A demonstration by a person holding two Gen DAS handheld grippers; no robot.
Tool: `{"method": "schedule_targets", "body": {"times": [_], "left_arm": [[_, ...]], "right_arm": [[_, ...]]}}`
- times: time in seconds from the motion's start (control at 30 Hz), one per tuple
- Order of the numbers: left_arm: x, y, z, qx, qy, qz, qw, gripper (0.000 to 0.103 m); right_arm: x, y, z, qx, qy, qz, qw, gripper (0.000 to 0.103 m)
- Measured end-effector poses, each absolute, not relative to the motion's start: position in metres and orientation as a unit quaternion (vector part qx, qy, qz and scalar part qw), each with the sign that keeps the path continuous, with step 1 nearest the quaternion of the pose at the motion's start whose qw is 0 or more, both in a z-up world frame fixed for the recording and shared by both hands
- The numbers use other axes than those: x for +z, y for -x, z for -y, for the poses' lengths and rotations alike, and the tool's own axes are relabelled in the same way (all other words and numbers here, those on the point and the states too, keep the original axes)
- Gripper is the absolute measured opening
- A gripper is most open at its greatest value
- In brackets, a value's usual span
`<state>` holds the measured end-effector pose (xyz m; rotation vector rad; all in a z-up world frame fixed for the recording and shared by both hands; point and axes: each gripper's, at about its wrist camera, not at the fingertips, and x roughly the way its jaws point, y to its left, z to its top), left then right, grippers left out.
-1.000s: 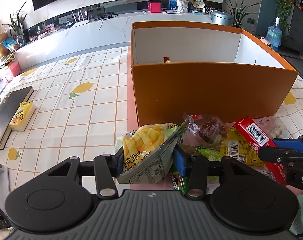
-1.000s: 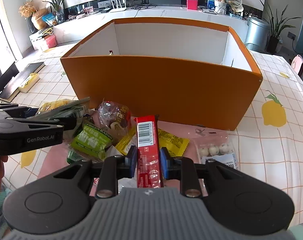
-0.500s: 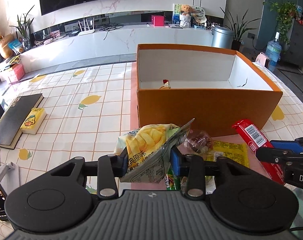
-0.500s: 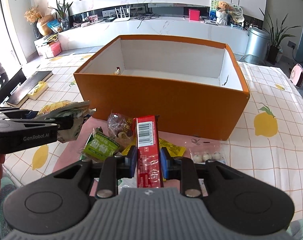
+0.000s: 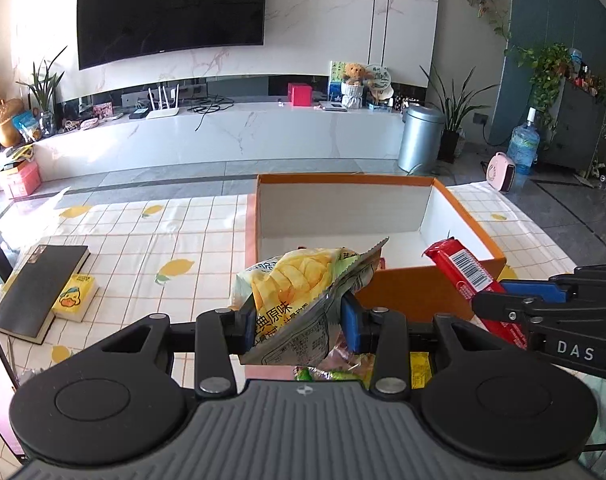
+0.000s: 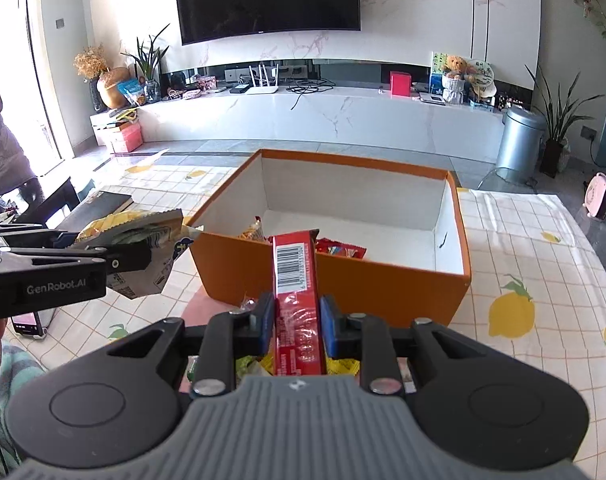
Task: Organize snacks
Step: 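Lift the cracker pack and candy bar and carry them over the box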
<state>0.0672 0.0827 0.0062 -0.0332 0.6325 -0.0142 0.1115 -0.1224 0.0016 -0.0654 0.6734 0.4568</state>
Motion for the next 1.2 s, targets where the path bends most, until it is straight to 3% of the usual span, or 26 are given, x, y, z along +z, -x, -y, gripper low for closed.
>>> {"method": "schedule_targets", "body": {"times": [0.53,1.2], "left_arm": [[0.021,-0.135,-0.059,-0.036,0.008,-0.297,0.954,0.045],[-0.045,-0.219,-0.057,-0.043,0.015,-0.413,0.909,0.045]], "right_arm": [[0.026,-0.194,0.117,0.197,0.037,-0.317,0.927,0.021],[-0.064,-0.304,0.09,0.178,0.071,-0.435,0.879,0.021]]}}
